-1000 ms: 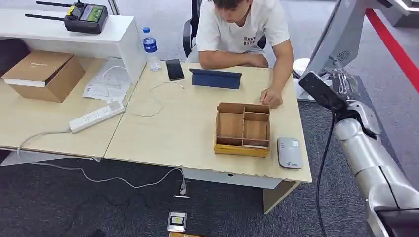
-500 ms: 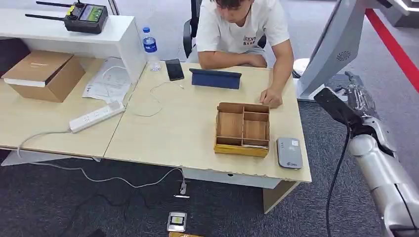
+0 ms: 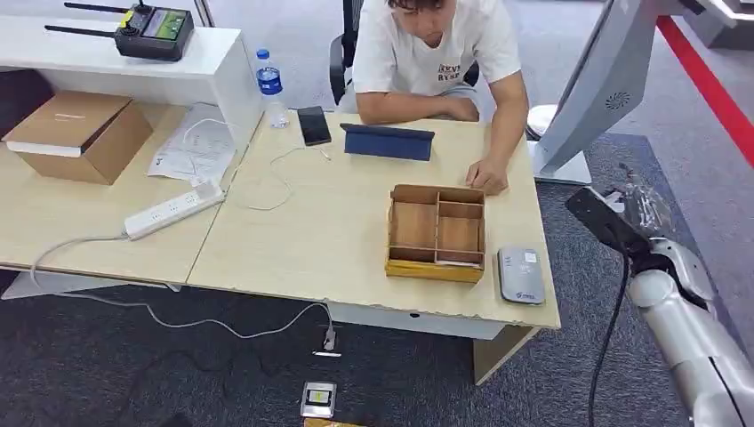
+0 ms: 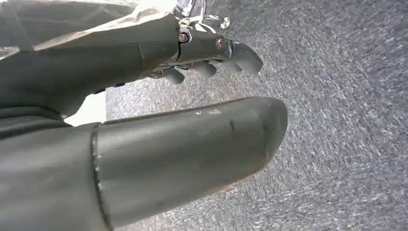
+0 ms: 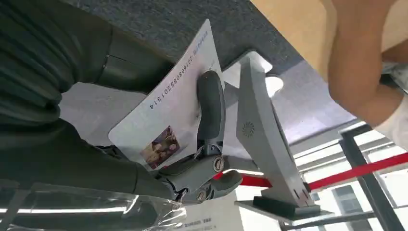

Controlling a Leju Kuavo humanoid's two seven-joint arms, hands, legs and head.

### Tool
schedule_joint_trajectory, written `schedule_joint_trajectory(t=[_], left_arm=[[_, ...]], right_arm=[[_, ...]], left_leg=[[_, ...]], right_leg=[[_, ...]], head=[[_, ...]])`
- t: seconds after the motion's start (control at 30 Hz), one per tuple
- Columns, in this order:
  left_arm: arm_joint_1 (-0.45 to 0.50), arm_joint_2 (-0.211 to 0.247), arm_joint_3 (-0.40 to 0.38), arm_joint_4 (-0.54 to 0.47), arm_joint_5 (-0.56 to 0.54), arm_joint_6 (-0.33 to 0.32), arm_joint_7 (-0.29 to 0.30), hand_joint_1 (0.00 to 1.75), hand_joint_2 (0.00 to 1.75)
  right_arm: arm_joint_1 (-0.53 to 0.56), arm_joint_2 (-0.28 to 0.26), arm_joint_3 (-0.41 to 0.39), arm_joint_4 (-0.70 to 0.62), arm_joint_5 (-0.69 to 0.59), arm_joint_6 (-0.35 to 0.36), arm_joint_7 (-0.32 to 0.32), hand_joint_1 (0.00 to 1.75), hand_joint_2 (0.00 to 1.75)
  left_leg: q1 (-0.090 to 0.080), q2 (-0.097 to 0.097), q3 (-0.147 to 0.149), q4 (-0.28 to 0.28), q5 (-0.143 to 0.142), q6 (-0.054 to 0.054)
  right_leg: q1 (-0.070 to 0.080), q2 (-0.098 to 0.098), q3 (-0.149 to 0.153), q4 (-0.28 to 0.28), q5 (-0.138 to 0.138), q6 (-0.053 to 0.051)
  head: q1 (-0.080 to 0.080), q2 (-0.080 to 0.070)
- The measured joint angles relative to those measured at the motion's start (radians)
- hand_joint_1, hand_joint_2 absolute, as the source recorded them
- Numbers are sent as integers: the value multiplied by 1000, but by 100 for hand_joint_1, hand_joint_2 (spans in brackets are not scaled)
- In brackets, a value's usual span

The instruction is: Pass the card to the sensor for recognition and then transmit it.

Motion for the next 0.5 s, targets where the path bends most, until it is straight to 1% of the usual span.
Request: schedule_joint_trajectory(t=[0.13,0.27,0.5], left_arm=[[-2,-1,0,0,0,-2,5,0,0],[-2,-2,0,0,2,-2,12,0,0],[-2,-2,0,0,0,0,15,0,0]], right_arm=[[47,36,6,-3,46,16,25,175,175],[92,72,14,0,44,13,33,175,175],[146,92,18,3,40,12,33,175,175]], left_leg=[[1,0,0,0,0,0],[1,0,0,0,0,-1],[1,0,0,0,0,0]], right_leg=[[1,0,0,0,0,0],[1,0,0,0,0,0],[1,0,0,0,0,0]], head=[[0,0],[0,0],[0,0]])
